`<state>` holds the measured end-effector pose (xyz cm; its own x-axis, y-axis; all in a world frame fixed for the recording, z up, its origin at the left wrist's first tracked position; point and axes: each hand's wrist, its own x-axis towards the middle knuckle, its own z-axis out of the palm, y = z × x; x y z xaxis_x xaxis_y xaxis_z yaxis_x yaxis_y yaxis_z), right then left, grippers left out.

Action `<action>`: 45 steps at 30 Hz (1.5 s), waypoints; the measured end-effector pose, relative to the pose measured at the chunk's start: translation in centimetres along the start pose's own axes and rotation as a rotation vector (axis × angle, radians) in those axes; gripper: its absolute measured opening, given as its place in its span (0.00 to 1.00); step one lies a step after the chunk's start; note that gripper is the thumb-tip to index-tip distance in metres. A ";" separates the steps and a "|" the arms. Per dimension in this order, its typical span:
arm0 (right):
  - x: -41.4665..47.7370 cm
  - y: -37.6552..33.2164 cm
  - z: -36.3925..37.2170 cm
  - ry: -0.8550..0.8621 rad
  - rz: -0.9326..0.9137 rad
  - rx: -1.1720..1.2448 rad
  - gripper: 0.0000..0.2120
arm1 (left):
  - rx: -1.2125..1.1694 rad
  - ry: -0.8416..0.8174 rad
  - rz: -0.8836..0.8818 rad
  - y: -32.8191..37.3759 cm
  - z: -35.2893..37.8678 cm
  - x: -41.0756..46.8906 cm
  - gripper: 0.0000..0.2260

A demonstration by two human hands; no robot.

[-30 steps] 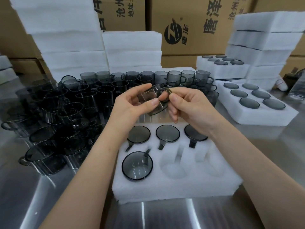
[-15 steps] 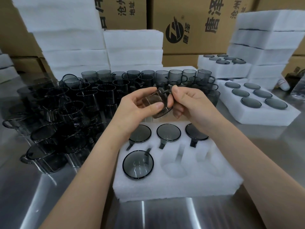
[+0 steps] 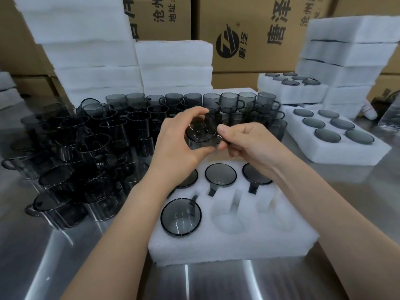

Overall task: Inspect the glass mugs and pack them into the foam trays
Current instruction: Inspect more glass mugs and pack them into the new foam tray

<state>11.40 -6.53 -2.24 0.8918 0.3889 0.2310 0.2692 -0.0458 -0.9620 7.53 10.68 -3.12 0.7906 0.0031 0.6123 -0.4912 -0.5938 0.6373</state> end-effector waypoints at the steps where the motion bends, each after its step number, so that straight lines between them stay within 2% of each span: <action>1: -0.1 0.0 0.0 0.015 -0.015 -0.001 0.17 | 0.013 0.023 0.012 0.1 0.0 0.0 0.29; 6: 0.1 0.0 -0.3 0.113 -0.087 0.173 0.08 | -0.102 0.082 0.001 0.2 0.1 0.0 0.28; 9: 0.2 -0.1 -0.6 0.152 -0.092 0.175 0.04 | -0.238 0.064 -0.045 0.2 0.1 0.0 0.28; 13: 0.0 -0.4 -0.5 -0.053 -0.021 0.275 0.16 | -0.459 0.034 -0.047 0.2 0.3 -0.1 0.27; 15: -0.2 -0.5 -0.3 -0.134 -0.035 0.293 0.20 | -0.492 0.021 -0.047 0.1 0.3 -0.1 0.27; 17: -0.4 -0.6 -0.2 -0.142 -0.071 0.322 0.23 | -0.439 -0.007 -0.047 -0.1 0.3 0.0 0.28; 19: -0.5 -0.5 -0.1 -0.114 -0.104 0.295 0.22 | -0.345 -0.047 -0.040 -0.2 0.3 -0.1 0.32; 21: -0.5 -0.5 0.0 -0.047 -0.144 0.167 0.19 | -0.252 -0.078 0.002 -0.1 0.4 -0.1 0.31; 25: -0.5 -0.3 0.4 0.100 -0.189 0.015 0.20 | -0.094 -0.086 0.118 0.3 0.3 -0.2 0.30; 28: -0.3 -0.4 0.4 0.174 -0.208 0.009 0.13 | -0.109 -0.104 0.129 0.6 0.3 -0.2 0.30; 32: -0.3 -0.6 0.3 0.141 -0.156 0.188 0.12 | -0.127 -0.123 0.125 0.8 0.2 -0.2 0.29; 35: -0.3 -0.9 0.0 0.000 -0.080 0.407 0.06 | -0.180 -0.078 0.111 0.6 0.1 -0.2 0.28; 38: -0.3 -1.0 -0.4 -0.159 -0.037 0.539 0.14 | -0.217 -0.041 0.061 0.6 0.0 -0.2 0.23; 41: -0.4 -0.9 -0.5 -0.178 -0.038 0.513 0.18 | -0.198 -0.051 0.051 0.6 -0.1 -0.2 0.21; 45: -0.3 -0.6 -0.3 -0.052 -0.068 0.317 0.15 | -0.161 -0.103 0.082 0.4 0.1 -0.2 0.23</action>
<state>11.07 -6.91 -1.68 0.8539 0.4278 0.2964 0.1936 0.2676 -0.9439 7.18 10.32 -3.03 0.7749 -0.1271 0.6192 -0.6008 -0.4528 0.6588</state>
